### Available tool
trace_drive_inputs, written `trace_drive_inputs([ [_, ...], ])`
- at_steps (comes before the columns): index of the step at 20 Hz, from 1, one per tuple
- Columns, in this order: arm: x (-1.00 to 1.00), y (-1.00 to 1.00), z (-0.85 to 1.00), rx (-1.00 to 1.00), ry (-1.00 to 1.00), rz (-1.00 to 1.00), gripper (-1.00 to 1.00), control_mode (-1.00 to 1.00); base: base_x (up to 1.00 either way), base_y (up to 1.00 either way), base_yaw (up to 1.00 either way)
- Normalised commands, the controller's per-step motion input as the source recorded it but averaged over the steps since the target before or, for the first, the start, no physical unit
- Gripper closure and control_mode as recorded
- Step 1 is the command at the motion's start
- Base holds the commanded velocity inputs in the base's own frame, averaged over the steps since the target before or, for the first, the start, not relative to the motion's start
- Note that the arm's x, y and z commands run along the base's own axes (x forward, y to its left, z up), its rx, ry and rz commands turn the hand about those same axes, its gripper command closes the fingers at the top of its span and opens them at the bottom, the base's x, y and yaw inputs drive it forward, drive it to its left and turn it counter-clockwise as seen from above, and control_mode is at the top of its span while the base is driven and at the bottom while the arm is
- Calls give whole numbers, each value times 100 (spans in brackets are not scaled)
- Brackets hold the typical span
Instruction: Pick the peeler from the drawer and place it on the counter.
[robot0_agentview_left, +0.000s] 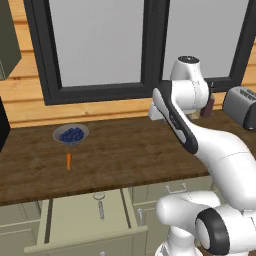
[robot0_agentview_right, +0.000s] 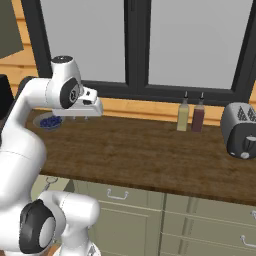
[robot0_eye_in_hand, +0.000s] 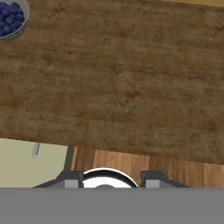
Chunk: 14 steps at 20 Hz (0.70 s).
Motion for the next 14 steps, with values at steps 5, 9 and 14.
trace_drive_inputs([
  [5,-36,45,-26,0,0,0,-100,-100,0,0,0],
  [9,-49,100,-52,0,0,0,-100,-100,0,0,0],
  [14,-12,100,-44,0,4,0,-100,-100,0,0,0],
])
